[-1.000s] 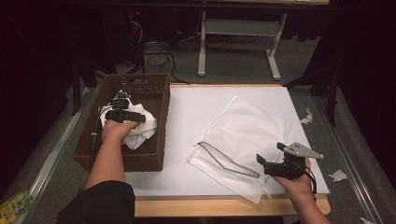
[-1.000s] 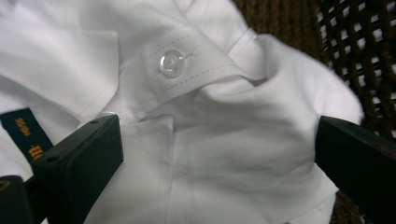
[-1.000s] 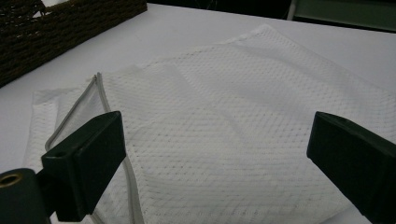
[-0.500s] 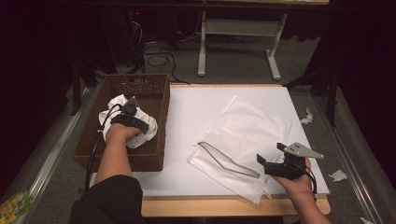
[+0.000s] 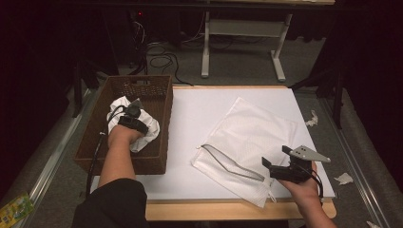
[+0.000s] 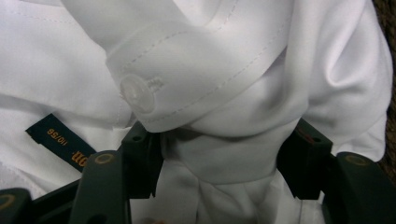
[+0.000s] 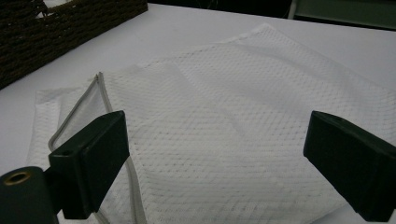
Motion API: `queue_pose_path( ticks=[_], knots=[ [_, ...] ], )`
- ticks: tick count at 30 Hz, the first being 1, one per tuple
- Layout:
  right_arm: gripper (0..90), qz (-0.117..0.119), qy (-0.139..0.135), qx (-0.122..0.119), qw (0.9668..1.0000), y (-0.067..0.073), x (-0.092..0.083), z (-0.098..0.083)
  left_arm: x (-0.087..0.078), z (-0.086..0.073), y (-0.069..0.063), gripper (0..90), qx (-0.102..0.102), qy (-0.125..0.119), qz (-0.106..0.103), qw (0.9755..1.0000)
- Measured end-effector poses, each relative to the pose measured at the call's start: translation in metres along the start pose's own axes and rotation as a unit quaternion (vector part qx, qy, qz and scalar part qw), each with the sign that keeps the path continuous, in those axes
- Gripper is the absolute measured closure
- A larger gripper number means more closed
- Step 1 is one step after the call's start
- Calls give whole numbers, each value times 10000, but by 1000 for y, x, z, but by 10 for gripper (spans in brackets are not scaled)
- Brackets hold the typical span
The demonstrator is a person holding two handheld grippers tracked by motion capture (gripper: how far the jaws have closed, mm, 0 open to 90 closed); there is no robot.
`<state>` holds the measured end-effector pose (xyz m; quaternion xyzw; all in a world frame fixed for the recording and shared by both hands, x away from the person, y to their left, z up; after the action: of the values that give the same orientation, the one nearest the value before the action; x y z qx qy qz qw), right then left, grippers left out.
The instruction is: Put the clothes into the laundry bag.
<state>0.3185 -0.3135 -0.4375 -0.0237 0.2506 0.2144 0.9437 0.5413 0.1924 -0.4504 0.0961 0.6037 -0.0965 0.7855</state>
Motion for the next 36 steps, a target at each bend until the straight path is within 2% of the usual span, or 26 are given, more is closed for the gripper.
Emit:
queue_pose_path(
  ticks=[4,12,15,17,18,19,21,23,24,26,29,31,33,35,36],
  knots=[
    [83,-1,9,-40,10000,0,1,0,-3,-2,0,582,16,-44,-148,9999],
    [108,45,18,-60,10000,2,1,0,-6,-4,6,719,-106,-125,-388,9991],
    [110,35,16,-44,10000,1,0,1,-10,-4,7,735,-47,-124,-379,9992],
    [115,19,-17,-25,10000,1,-2,1,-15,-5,6,742,-44,-246,-404,9989],
    [115,15,-36,-40,10000,0,-2,2,-23,-7,6,743,-14,-403,-479,9980],
    [115,15,-36,-40,10000,0,-2,2,-23,-7,6,744,-14,-403,-479,9980],
    [117,5,-41,-34,10000,0,-3,2,-33,-9,4,744,14,-567,-570,9968],
    [119,13,-58,-25,10000,0,-3,3,-45,-13,0,747,63,-822,-669,9943],
    [120,7,-62,-43,10000,1,-4,3,-49,-15,-2,748,106,-858,-744,9935],
    [121,7,-77,-26,10000,1,-4,3,-57,-18,-8,748,247,-936,-719,9927],
    [123,6,-95,-40,9999,2,-5,4,-69,-25,-14,748,330,-1067,-692,9913],
    [125,-1,-104,-52,9999,3,-6,4,-75,-29,-16,748,398,-1078,-651,9912],
    [126,-4,-121,-68,9999,3,-7,4,-82,-34,-17,747,385,-1139,-536,9913],
    [129,3,-148,-81,9999,3,-8,5,-88,-38,-15,747,281,-1292,-591,9895],
    [129,4,-148,-64,9999,3,-8,5,-92,-42,-14,747,210,-1455,-607,9873]
  ],
)
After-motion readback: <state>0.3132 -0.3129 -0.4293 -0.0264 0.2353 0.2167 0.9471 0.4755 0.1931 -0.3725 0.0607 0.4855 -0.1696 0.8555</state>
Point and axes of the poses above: each handheld gripper's, and its own axes: x roughly forward along the jaws, z roughly out of its top, y roughly to its left, the point moved 1 cm from there along x, roughly forward along the jaws, and after that the axes turned 1 degree about y, right-handed, at the moved point
